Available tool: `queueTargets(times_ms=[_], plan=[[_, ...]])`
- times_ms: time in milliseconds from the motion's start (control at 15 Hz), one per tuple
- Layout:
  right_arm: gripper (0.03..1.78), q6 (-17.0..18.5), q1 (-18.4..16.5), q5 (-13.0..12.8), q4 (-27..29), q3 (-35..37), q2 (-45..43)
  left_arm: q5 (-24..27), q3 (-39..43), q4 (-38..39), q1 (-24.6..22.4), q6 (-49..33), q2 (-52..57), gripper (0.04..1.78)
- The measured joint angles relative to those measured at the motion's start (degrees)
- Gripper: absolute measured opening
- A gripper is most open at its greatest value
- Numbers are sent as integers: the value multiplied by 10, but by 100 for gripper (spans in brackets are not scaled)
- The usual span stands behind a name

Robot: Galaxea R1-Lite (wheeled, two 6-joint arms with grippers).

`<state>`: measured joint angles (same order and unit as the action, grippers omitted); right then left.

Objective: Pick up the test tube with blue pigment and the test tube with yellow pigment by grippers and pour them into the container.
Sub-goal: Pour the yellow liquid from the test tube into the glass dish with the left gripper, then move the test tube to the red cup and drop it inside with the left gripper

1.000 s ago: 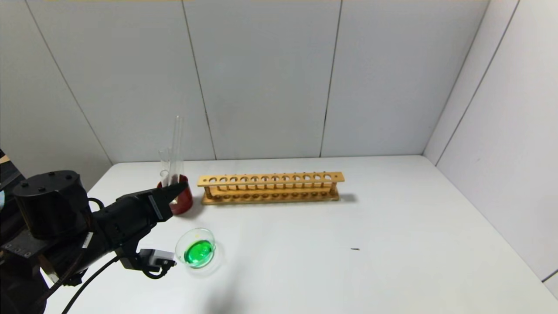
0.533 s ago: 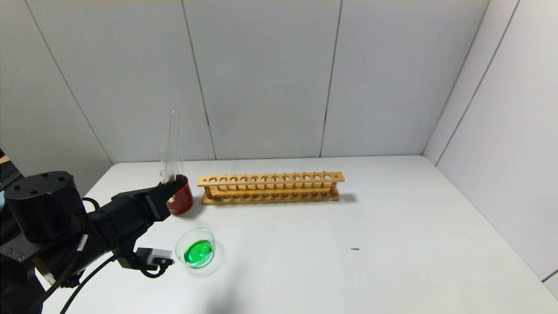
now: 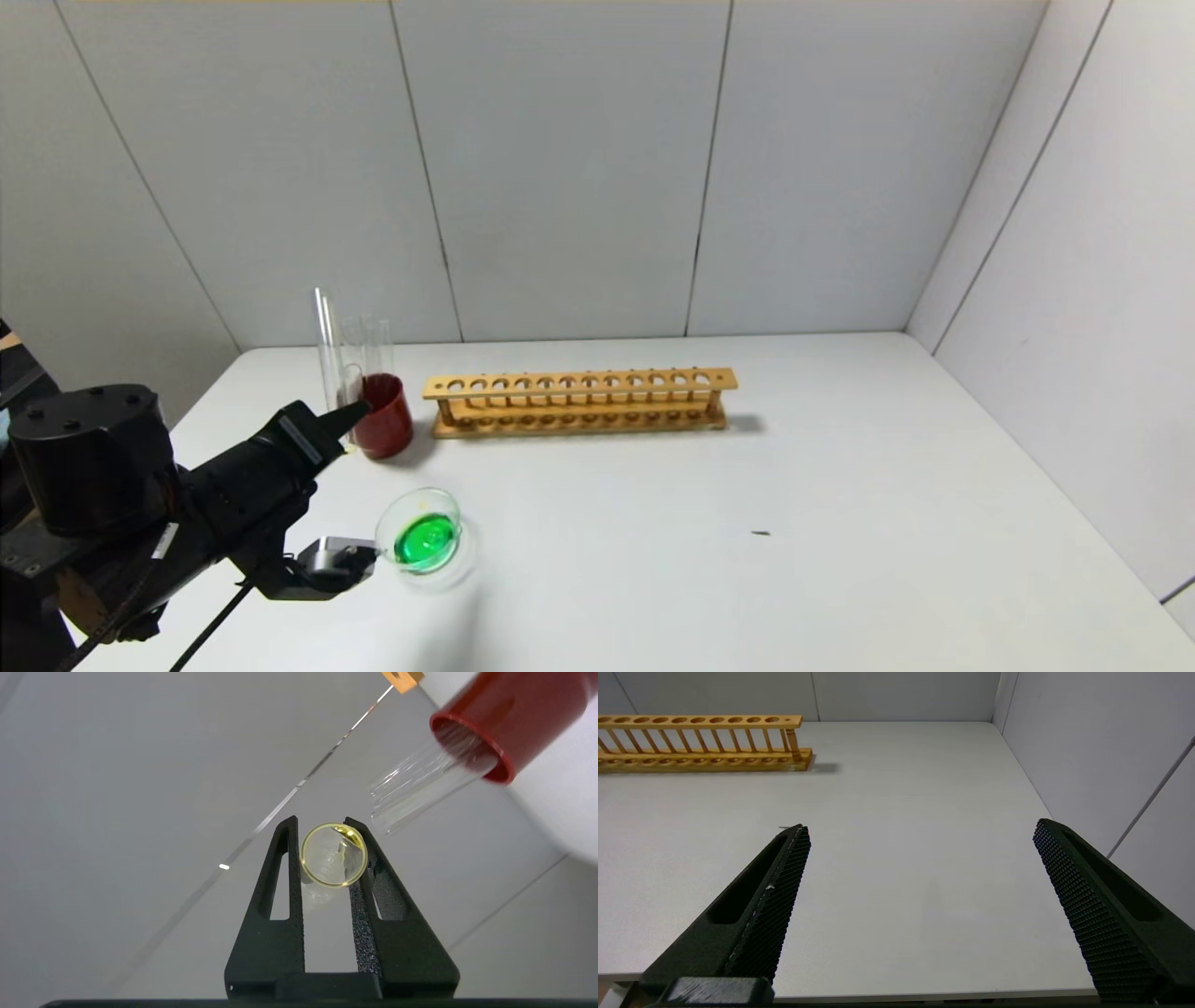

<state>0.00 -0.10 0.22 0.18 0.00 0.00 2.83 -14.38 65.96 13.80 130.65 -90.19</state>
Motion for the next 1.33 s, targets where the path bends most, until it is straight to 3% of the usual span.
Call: queueTargets(times_ms=[200, 467, 667, 933, 1067, 1200, 1333], plan=[[175, 0, 0, 0, 0, 0, 0, -10, 0, -4, 1, -178, 17, 34], [175, 0, 0, 0, 0, 0, 0, -72, -25, -30, 12, -458, 44, 34], [175, 0, 0, 0, 0, 0, 0, -114, -81, -129, 26, -665, 80, 34], [175, 0, 0, 0, 0, 0, 0, -118, -183, -275, 73, -940, 126, 34], [175, 0, 0, 0, 0, 0, 0, -122, -207, -309, 77, -1076, 138, 34], [175, 0, 0, 0, 0, 0, 0, -126, -206, -313, 48, -1152, 156, 34], [175, 0, 0, 0, 0, 0, 0, -125, -197, -315, 25, -1166, 184, 34]])
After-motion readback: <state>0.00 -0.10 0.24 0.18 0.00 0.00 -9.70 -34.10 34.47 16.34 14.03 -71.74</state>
